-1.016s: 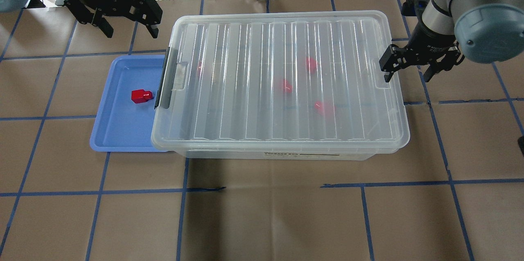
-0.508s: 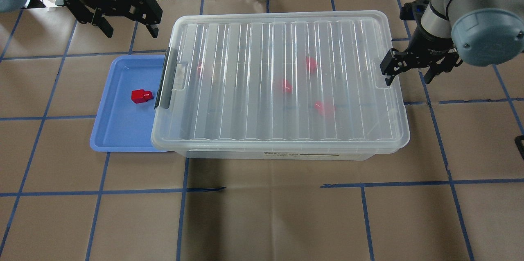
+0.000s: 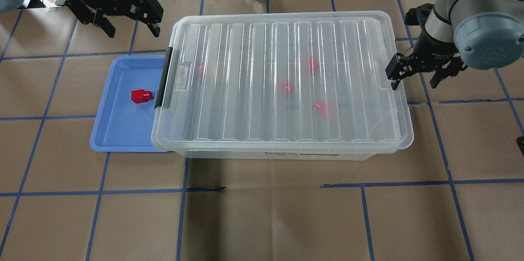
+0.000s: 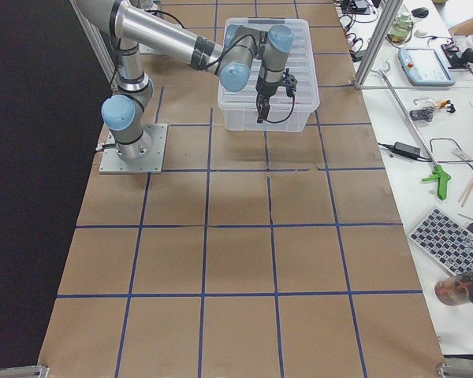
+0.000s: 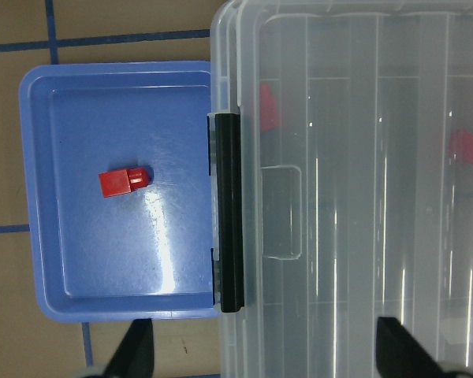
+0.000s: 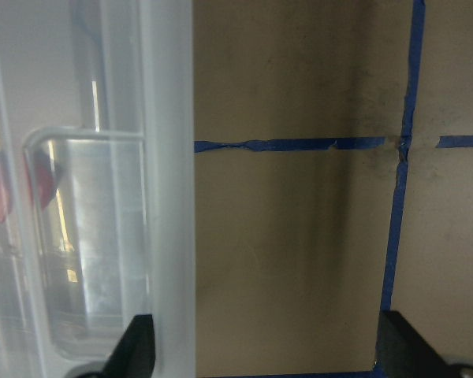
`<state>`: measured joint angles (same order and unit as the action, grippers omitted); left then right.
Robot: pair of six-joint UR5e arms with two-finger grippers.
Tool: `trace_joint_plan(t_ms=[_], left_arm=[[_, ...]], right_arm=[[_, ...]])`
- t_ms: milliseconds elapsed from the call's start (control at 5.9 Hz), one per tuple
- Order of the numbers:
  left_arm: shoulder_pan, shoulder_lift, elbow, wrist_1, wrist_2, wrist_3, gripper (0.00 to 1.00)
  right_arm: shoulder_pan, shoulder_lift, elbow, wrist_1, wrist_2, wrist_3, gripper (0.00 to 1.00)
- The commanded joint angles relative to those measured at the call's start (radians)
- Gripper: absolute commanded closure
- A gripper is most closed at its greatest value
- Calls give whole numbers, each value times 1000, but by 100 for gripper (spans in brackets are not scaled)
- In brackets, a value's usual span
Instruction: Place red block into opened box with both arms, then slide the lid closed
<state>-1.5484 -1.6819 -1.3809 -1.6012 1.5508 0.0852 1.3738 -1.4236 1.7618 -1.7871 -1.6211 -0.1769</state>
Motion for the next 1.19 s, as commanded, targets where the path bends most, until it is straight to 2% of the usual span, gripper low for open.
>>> trace_joint_plan(t_ms=[0,339,677,847,1016], left_arm=[[2,-1,-1,1,2,17,1],[49,7,-6,-9,2,202,1],[76,4,-32,-13,6,501,1],[103,-11,-55,-11,12,710,1],[161,-19,-85,-2,17,851,1]], right_arm=[[-30,0,1,0,-2,-31,0],[-74,0,1,0,-2,-91,0],[-126,0,1,0,-2,-143,0],[-136,0,1,0,-9,-150,0],[-150,0,1,0,-41,-150,0]])
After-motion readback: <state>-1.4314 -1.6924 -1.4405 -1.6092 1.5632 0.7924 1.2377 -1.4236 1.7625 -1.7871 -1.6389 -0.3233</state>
